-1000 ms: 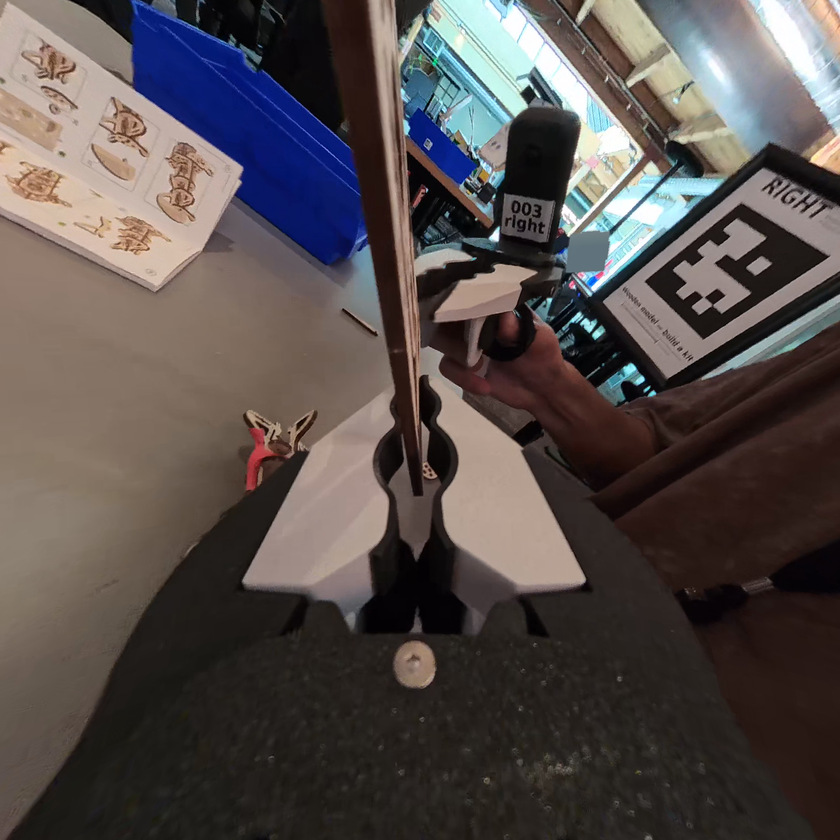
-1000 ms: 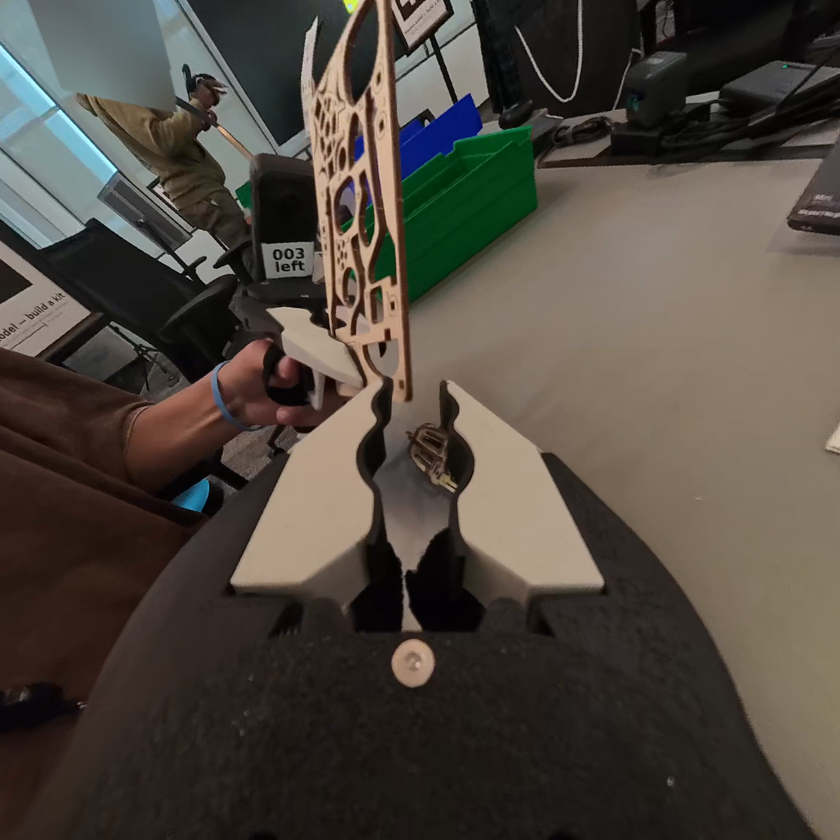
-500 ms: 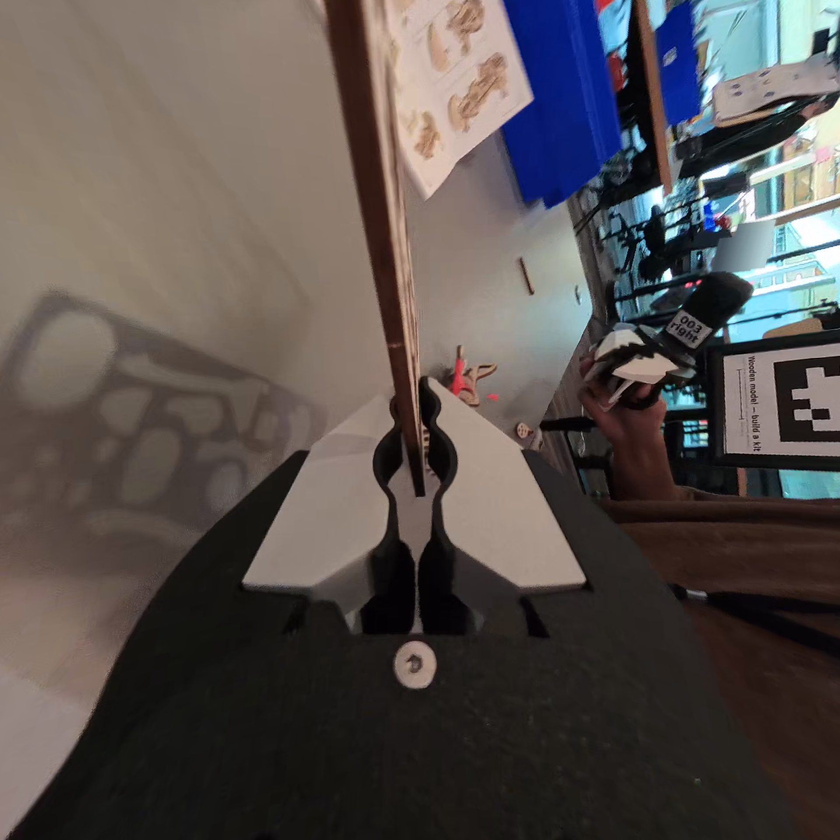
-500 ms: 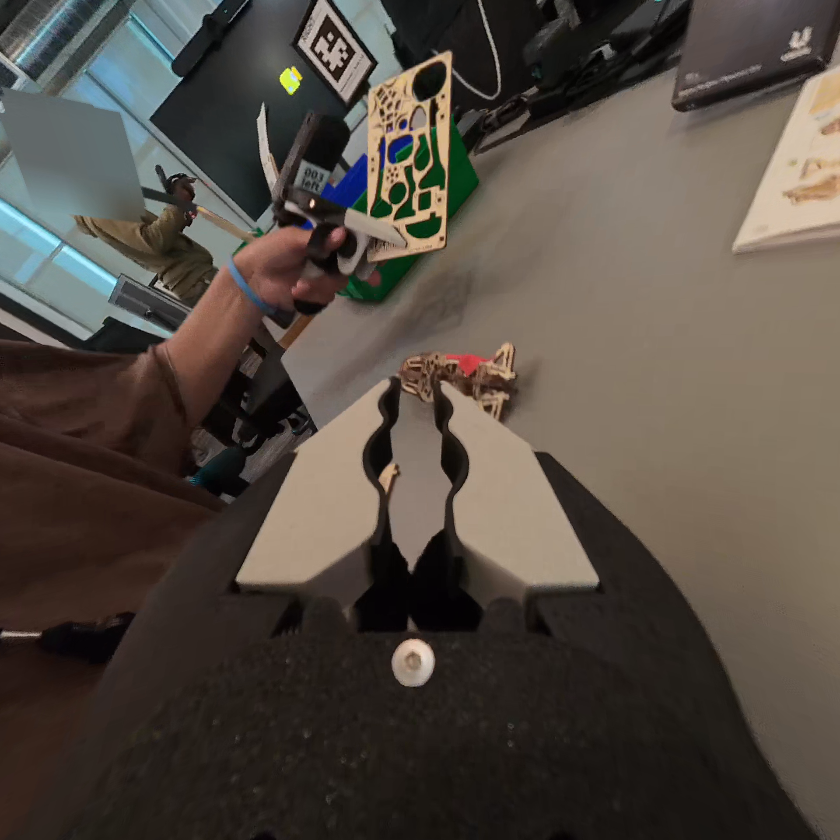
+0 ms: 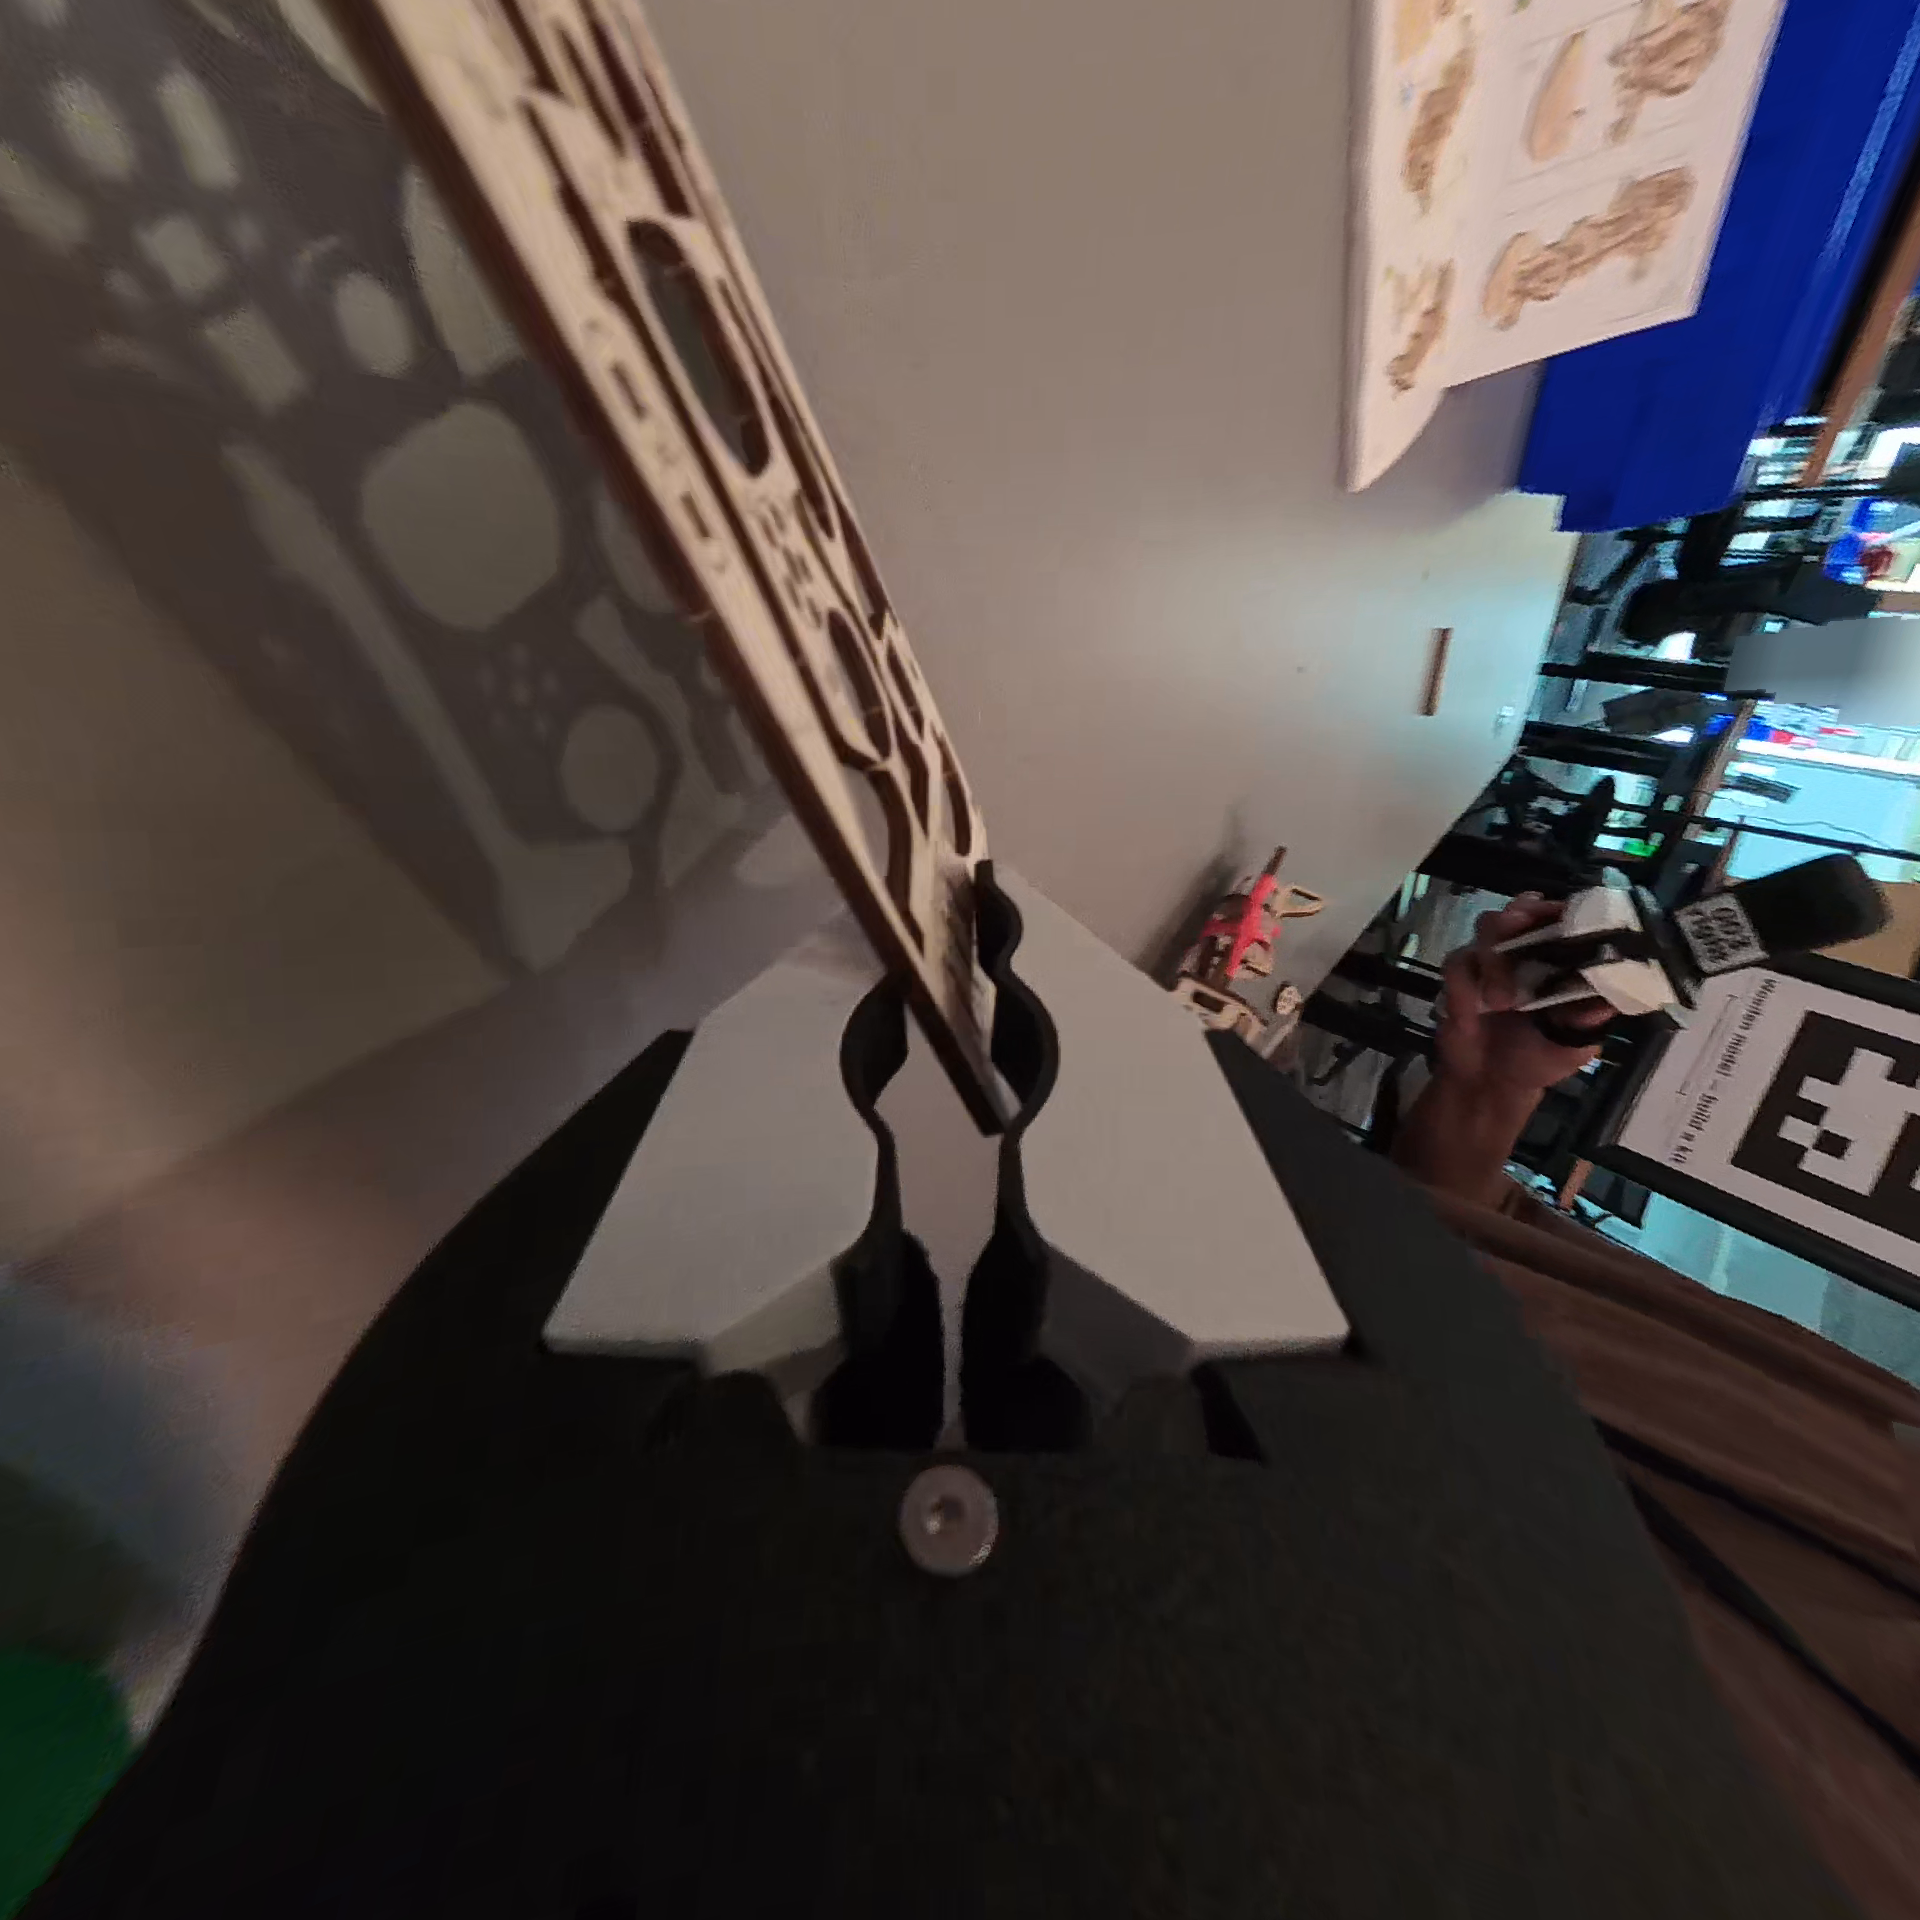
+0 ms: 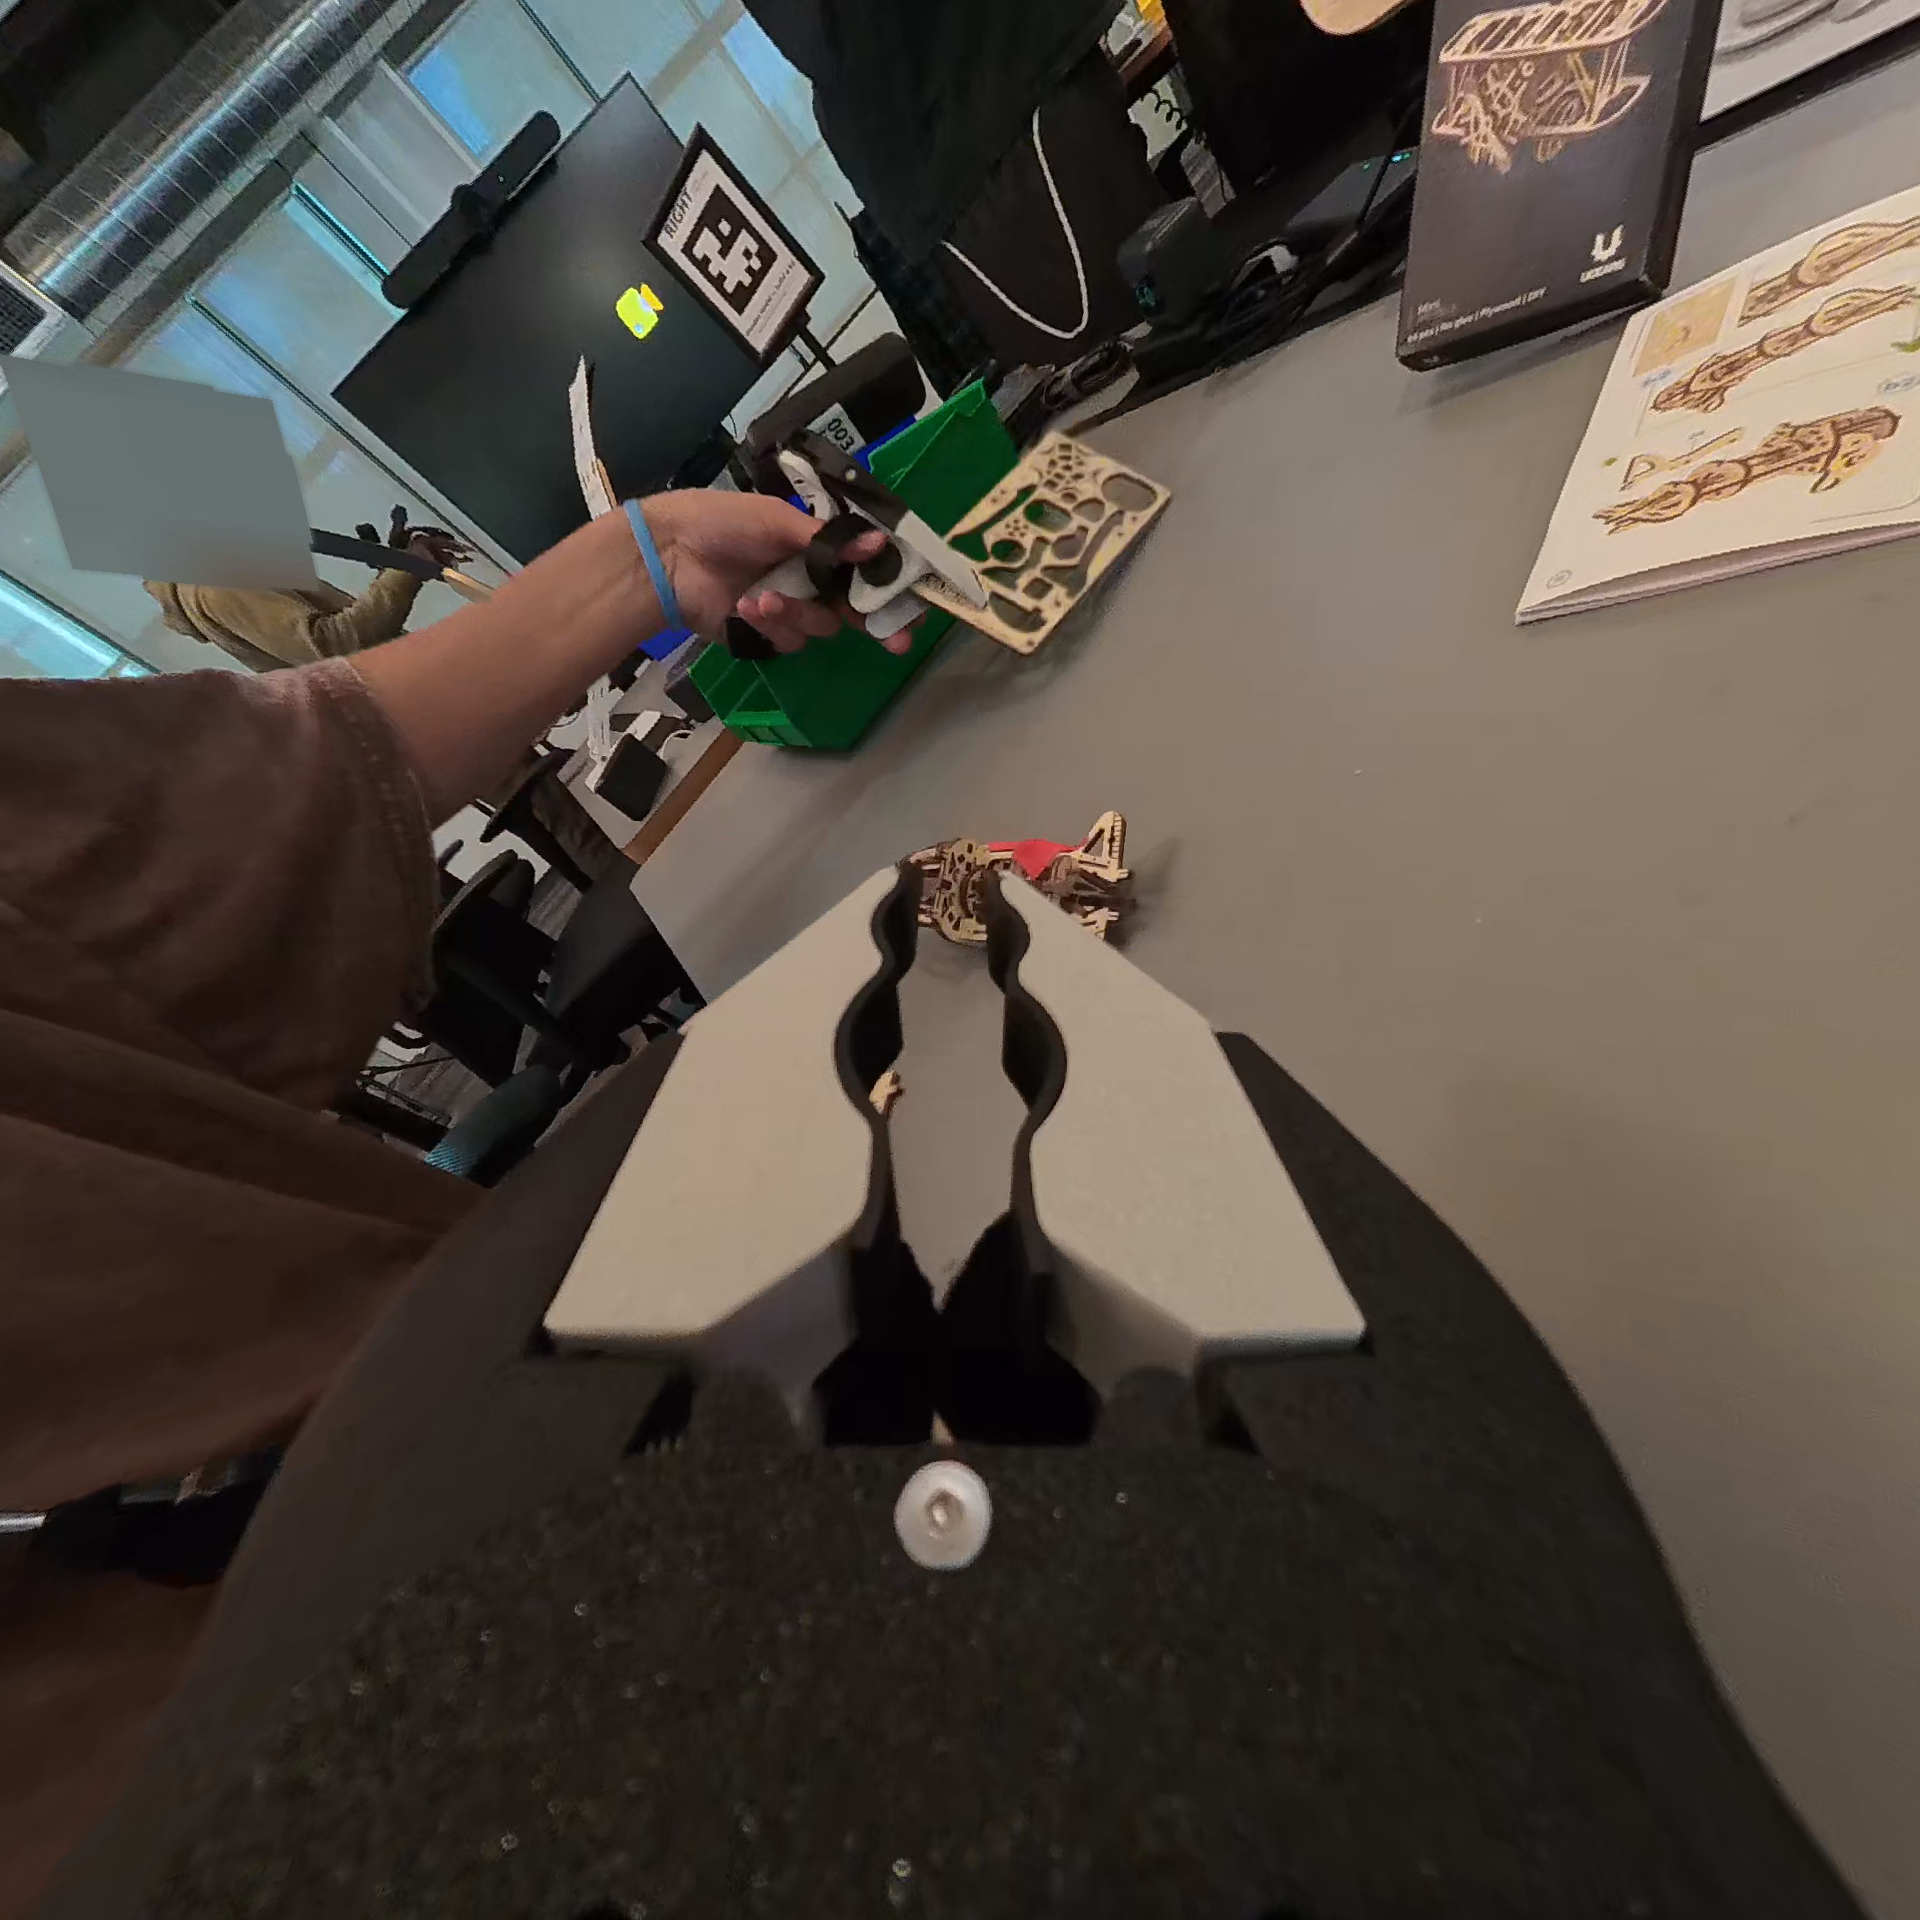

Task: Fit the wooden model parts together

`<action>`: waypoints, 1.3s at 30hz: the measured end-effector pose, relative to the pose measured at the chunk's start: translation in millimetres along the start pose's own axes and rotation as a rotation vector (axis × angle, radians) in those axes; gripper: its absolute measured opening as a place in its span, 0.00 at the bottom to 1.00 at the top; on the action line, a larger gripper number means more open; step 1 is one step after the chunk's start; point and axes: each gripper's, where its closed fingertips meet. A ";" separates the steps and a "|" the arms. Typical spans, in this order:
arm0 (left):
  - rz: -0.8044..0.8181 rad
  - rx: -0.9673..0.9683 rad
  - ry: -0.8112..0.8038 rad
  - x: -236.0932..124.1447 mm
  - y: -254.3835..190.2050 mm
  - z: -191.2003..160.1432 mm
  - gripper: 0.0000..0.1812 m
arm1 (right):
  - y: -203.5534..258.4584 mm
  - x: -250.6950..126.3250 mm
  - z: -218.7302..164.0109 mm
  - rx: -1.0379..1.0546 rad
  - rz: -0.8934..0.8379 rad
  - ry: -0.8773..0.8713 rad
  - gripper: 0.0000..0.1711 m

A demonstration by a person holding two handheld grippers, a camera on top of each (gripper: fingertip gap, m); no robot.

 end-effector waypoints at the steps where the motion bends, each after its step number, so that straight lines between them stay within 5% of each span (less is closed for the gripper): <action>1: 0.035 -0.003 0.004 -2.0 5.2 -0.5 0.03 | -0.3 0.5 -0.4 -0.002 -0.002 0.001 0.06; 4: 0.089 -0.017 0.032 -6.6 13.4 -2.5 0.06 | -0.9 3.2 -3.9 -0.005 -0.007 0.018 0.06; 9: 0.211 -0.021 0.047 -12.5 26.9 -8.6 0.26 | -2.0 4.2 -5.4 -0.009 -0.013 0.022 0.06; 13: 0.496 0.136 0.052 -24.4 39.5 -15.8 0.38 | -4.2 1.1 -2.1 -0.016 -0.022 0.008 0.06; 18: 0.869 0.510 0.067 -42.7 14.4 -22.4 0.37 | -10.7 -2.1 0.1 -0.118 -0.071 0.008 0.08; 22: 0.636 0.799 -0.061 10.3 -73.3 -49.8 0.37 | -22.8 -0.1 -8.4 -0.403 -0.154 0.064 0.15; 26: 0.505 1.024 -0.116 60.1 -129.5 -82.5 0.37 | -41.8 1.5 -49.8 -0.593 -0.231 0.326 0.24; 32: 0.511 1.174 0.011 114.6 -143.0 -97.7 0.42 | -42.2 3.5 -107.4 -0.583 -0.162 0.603 0.27; 39: 0.482 1.180 0.099 138.5 -146.8 -91.5 0.44 | -57.7 -1.1 -132.1 -0.740 -0.230 0.742 0.17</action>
Point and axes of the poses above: each gripper's, where its closed fingertips meet, x out along the fingers, z out of its top, y = z × x across the jaws, and after that the axes turned 13 degrees about x, right-handed
